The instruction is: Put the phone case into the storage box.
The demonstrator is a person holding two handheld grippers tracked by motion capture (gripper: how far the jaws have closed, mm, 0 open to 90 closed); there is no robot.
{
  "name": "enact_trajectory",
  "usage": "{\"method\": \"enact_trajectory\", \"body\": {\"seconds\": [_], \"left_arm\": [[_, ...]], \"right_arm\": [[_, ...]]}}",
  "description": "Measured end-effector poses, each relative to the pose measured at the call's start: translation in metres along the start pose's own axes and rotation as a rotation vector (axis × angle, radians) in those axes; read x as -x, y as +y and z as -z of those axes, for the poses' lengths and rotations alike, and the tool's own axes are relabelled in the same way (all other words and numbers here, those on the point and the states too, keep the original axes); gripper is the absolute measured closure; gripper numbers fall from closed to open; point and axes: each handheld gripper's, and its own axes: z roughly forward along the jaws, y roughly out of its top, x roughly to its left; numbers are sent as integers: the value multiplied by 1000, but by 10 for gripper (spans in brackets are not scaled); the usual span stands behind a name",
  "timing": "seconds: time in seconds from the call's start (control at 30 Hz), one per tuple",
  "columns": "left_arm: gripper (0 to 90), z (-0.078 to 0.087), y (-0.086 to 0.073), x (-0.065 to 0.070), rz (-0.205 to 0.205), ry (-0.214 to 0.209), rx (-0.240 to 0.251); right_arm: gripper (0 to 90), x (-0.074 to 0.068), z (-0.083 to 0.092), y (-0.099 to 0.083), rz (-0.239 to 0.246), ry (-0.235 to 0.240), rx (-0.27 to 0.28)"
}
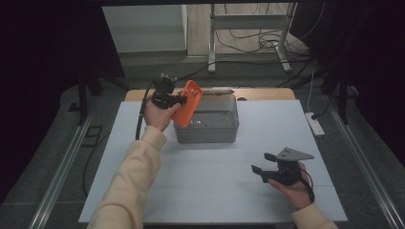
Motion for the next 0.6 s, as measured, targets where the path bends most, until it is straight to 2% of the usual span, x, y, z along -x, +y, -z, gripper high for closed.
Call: {"method": "enact_trajectory", "body": {"seconds": [0.6], "left_arm": [[793, -12, 1, -2, 28, 29, -12]], "right_arm": [[264, 0, -1, 0, 1, 0, -6]]}}
